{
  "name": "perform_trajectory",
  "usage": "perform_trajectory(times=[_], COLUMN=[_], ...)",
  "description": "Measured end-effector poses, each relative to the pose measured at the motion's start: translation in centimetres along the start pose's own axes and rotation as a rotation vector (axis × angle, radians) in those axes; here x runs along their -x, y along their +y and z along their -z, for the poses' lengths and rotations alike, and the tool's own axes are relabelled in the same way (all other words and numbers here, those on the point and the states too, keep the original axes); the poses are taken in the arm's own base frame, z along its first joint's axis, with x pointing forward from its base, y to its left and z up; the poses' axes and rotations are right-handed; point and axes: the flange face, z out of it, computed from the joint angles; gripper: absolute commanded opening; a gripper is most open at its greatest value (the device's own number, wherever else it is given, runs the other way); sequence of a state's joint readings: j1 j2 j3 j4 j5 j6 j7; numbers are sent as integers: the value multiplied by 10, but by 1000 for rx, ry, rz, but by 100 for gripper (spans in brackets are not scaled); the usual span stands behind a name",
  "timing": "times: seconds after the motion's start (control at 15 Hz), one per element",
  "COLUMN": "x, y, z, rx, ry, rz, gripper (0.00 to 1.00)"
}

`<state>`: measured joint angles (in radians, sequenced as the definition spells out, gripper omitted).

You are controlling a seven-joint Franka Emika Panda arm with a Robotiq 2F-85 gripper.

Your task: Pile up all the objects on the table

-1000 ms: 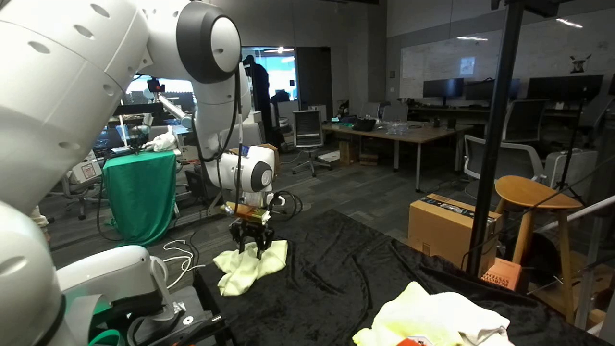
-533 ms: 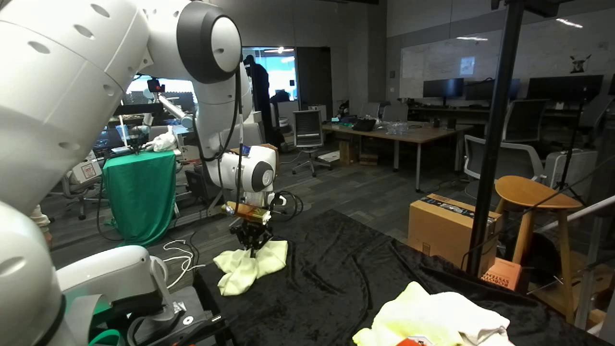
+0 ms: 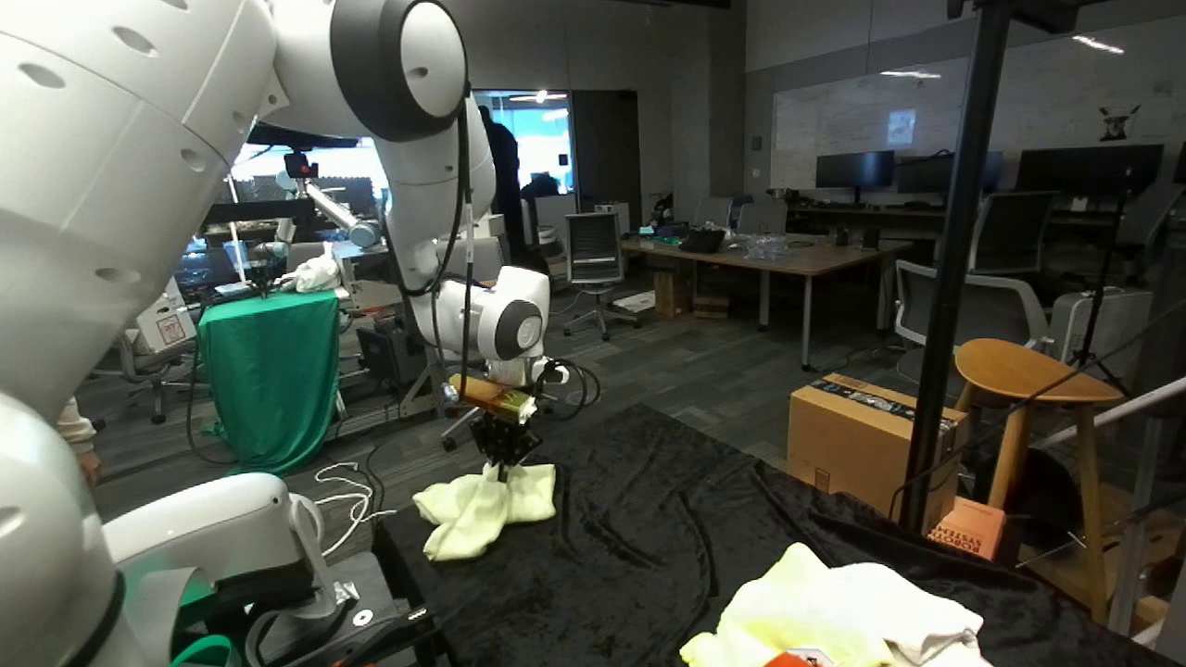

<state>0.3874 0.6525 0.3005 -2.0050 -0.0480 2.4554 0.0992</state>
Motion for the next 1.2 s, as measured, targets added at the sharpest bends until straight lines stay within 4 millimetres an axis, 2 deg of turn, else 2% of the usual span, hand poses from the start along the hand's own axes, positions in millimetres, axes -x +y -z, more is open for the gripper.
perform_trajectory(times=[0.2, 0.47, 0.87, 1.2], x=[5, 29, 81, 134], y=[23, 67, 129, 171], z=[22, 57, 102, 134], rx=[-25, -60, -73, -45], ry=[84, 221, 424, 580], rz=[-57, -162, -386, -598], gripper=[7, 9, 8, 8])
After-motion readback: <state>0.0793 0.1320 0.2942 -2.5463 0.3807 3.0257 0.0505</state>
